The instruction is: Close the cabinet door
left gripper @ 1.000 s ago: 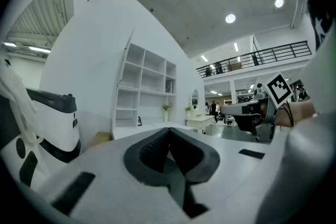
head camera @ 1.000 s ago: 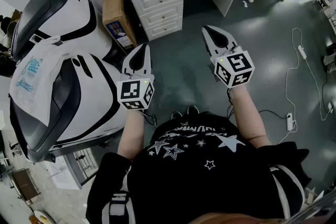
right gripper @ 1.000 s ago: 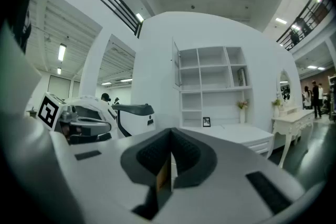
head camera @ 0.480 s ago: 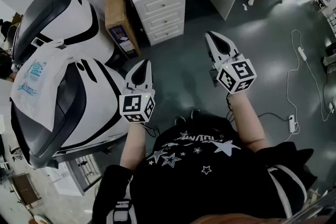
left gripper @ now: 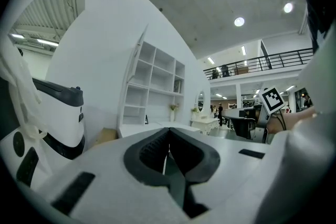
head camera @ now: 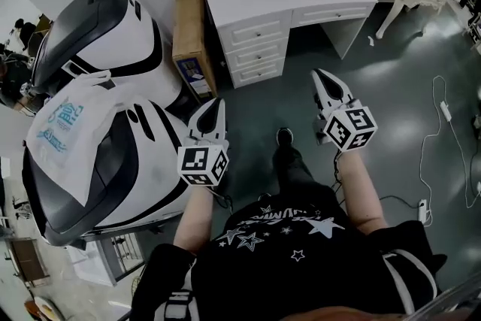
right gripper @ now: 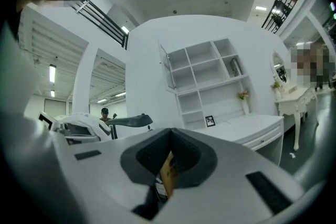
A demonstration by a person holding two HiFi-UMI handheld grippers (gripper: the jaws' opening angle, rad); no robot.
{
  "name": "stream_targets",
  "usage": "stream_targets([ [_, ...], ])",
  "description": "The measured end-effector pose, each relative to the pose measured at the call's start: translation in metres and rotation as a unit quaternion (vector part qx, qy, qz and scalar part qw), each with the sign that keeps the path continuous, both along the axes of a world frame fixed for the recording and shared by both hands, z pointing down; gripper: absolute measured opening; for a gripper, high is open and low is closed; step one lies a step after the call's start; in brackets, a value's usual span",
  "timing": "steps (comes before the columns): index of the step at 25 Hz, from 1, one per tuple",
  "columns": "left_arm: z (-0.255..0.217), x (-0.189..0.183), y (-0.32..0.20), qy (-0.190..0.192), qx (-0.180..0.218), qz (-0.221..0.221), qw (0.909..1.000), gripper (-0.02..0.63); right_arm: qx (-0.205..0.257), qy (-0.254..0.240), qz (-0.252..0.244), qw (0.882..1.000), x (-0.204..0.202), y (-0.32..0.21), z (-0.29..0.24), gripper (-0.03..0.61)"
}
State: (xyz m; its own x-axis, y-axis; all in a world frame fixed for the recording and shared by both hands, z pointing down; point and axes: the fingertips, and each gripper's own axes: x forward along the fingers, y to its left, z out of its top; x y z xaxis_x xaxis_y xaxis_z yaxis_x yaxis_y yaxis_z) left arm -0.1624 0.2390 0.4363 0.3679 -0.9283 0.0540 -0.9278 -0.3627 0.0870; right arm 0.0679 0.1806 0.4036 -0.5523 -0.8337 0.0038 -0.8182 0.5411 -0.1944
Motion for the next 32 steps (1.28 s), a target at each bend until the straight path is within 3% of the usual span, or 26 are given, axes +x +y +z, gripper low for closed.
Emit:
stream_targets([
  [7, -0.015, -0.014, -0.108, -0.008, 0.017, -0.040, 0.9990, 0.009, 0.017, -0.005, -0.026, 1.000, -0.007, -0.118, -0.007, 0.006],
  [13, -0.060, -0.008, -0.219, -0.023, 0.049, -0.072, 0.9960, 0.011, 0.042, -0.021, -0.063, 0.997, -0.011, -0.230, -0.039, 0.006],
  [18, -0.098, -0.010, -0.290, -0.017, 0.084, -0.093, 0.9919, 0.083, 0.055, -0.031, -0.103, 0.993, -0.017, -0.307, -0.052, 0.006],
  [22, -0.139, -0.014, -0.333, -0.013, 0.131, -0.102, 0.9861, 0.190, 0.062, -0.037, -0.132, 0.989, -0.022, -0.353, -0.058, 0.006],
  [25, -0.168, -0.029, -0.357, -0.025, 0.161, -0.137, 0.9771, 0.193, 0.064, -0.033, -0.157, 0.985, -0.031, -0.377, -0.057, 0.006],
  [28, -0.189, -0.036, -0.380, -0.036, 0.171, -0.135, 0.9754, 0.319, 0.065, -0.036, -0.168, 0.983, -0.040, -0.395, -0.060, 0.006],
  [32, -0.215, -0.056, -0.408, -0.030, 0.183, -0.127, 0.9744, 0.393, 0.073, -0.043, -0.176, 0.981, -0.046, -0.411, -0.068, 0.006],
])
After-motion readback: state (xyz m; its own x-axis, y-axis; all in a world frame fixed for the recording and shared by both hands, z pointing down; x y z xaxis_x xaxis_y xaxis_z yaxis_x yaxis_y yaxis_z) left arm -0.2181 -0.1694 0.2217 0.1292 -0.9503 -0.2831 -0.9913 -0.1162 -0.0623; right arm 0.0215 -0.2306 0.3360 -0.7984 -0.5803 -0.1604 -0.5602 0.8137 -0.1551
